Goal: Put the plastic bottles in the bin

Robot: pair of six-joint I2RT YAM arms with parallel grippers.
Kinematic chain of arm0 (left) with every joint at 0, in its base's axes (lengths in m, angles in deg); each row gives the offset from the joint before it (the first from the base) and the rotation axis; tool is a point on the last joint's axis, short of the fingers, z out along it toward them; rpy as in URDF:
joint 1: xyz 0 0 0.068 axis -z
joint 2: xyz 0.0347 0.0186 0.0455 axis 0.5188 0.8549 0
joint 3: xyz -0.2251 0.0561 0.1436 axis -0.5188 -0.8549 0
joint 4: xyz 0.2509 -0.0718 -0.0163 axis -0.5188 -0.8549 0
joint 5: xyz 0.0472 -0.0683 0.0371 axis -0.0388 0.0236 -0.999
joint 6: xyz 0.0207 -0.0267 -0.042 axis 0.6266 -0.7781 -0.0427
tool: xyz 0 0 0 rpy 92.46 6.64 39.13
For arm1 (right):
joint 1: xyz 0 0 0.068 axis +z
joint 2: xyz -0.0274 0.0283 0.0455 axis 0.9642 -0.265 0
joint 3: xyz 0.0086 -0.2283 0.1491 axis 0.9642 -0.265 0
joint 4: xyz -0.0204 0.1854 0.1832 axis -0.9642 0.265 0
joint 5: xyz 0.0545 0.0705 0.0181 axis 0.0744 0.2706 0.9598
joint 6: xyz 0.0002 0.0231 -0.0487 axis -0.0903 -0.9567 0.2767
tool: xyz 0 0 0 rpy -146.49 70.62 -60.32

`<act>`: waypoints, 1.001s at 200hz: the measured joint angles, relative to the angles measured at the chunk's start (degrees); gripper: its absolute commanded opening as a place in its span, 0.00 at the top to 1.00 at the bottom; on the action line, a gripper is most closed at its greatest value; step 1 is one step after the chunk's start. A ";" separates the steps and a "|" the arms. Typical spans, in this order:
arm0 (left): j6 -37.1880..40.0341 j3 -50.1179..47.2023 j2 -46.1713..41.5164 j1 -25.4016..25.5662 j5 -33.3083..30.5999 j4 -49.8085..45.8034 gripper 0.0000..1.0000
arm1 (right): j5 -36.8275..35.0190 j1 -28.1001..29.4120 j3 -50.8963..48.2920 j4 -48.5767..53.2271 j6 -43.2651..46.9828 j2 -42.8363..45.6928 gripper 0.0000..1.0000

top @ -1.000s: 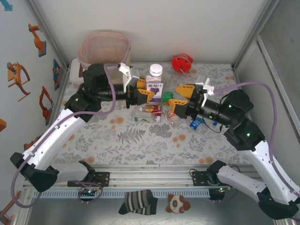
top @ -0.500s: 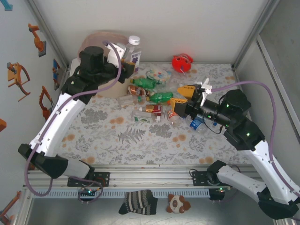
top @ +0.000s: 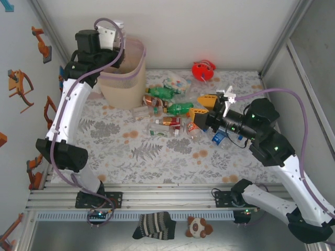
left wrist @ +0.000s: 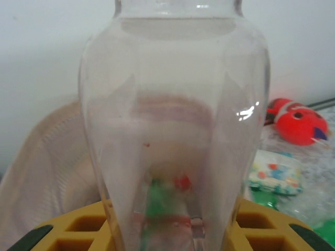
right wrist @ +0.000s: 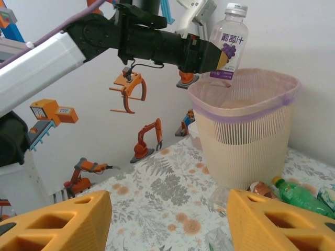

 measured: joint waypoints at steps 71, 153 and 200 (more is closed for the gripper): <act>4.92 15.17 14.97 -3.96 -6.73 -4.57 0.73 | -0.04 0.00 0.63 0.39 -0.44 0.24 0.42; 10.75 19.15 24.59 -5.49 -13.92 -8.83 0.74 | -0.24 0.00 0.96 0.46 -0.42 0.24 0.42; 13.16 21.33 28.26 -7.37 -14.23 -13.60 0.74 | -0.26 0.00 1.01 1.05 -0.42 0.22 0.42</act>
